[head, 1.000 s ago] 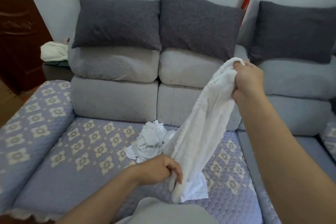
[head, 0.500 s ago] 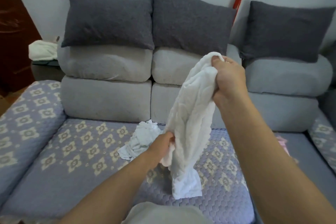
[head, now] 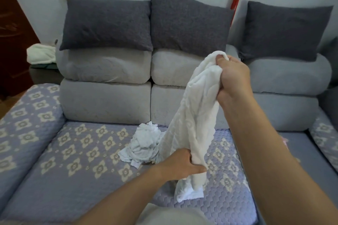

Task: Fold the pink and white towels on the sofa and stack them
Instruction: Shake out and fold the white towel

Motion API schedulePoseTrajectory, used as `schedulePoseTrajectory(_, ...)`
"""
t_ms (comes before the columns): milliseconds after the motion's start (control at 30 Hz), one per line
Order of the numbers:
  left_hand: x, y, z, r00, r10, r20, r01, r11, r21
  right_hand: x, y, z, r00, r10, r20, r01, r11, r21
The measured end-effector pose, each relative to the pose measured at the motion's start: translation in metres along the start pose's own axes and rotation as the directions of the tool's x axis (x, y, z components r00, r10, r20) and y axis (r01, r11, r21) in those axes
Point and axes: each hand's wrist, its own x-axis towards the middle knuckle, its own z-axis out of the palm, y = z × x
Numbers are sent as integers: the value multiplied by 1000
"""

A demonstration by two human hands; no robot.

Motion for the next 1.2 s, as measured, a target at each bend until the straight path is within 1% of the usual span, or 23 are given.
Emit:
schedulePoseTrajectory(67, -7, -3, -4, 998, -2, -69, 1, 1000, -6, 7, 2, -3, 999, -34, -39, 33, 999, -17)
schedulePoseTrajectory(133, -19, -15, -17, 984, -70, -165, 64, 997, -45, 17, 4, -12, 992, -70, -108, 66, 997, -42)
schedulePoseTrajectory(167, -27, -24, -28, 972, -80, -219, 71, 996, -48, 24, 6, -19, 986, -82, -147, 76, 996, -42)
schedulePoseTrajectory(267, -50, -48, -71, 927, -6, -375, 45, 994, 96, 43, 14, -42, 968, -83, -236, 82, 997, -16)
schedulePoseTrajectory(367, -71, -56, -122, 898, 15, -439, 71, 981, 179, 55, 30, -54, 959, -79, -272, 75, 997, -27)
schedulePoseTrajectory(433, -84, -52, -150, 876, 39, -482, 52, 983, 175, 60, 41, -55, 956, -79, -284, 76, 997, -21)
schedulePoseTrajectory(500, -95, -47, -170, 833, 82, -548, -41, 995, 87, 63, 49, -56, 955, -65, -288, 67, 998, -2)
schedulePoseTrajectory(567, -103, -42, -184, 770, 80, -633, -189, 976, -107, 66, 56, -59, 956, -38, -292, 44, 999, 14)
schedulePoseTrajectory(633, -106, -38, -191, 743, 57, -667, -327, 900, -288, 70, 62, -62, 955, -15, -296, 22, 1000, 19)
schedulePoseTrajectory(700, -107, -38, -196, 755, 30, -655, -402, 810, -427, 72, 66, -63, 954, -11, -299, 12, 1000, 0)
schedulePoseTrajectory(767, -107, -42, -201, 774, 18, -633, -436, 740, -512, 75, 70, -66, 961, -8, -275, -5, 999, -45)
schedulePoseTrajectory(867, -109, -48, -207, 775, -39, -631, -435, 690, -578, 78, 78, -75, 975, -19, -222, -15, 988, -151)
schedulePoseTrajectory(933, -107, -51, -210, 752, -102, -652, -428, 677, -599, 81, 89, -83, 984, -1, -177, -43, 970, -239)
schedulePoseTrajectory(967, -105, -52, -210, 730, -130, -671, -416, 694, -588, 82, 97, -88, 991, 29, -130, -68, 950, -305)
schedulePoseTrajectory(1033, -100, -60, -213, 680, -183, -710, -389, 730, -562, 81, 116, -101, 991, 130, 33, -97, 868, -486)
schedulePoseTrajectory(1067, -98, -67, -215, 657, -221, -721, -375, 734, -567, 80, 125, -110, 973, 201, 115, -101, 817, -568)
schedulePoseTrajectory(1133, -97, -78, -219, 634, -305, -710, -342, 713, -612, 71, 137, -129, 897, 368, 243, -108, 718, -687)
schedulePoseTrajectory(1167, -98, -85, -220, 627, -336, -703, -309, 721, -620, 65, 143, -137, 860, 426, 280, -95, 674, -732)
schedulePoseTrajectory(1200, -99, -91, -220, 621, -345, -704, -259, 757, -599, 61, 148, -143, 857, 433, 281, -73, 641, -764)
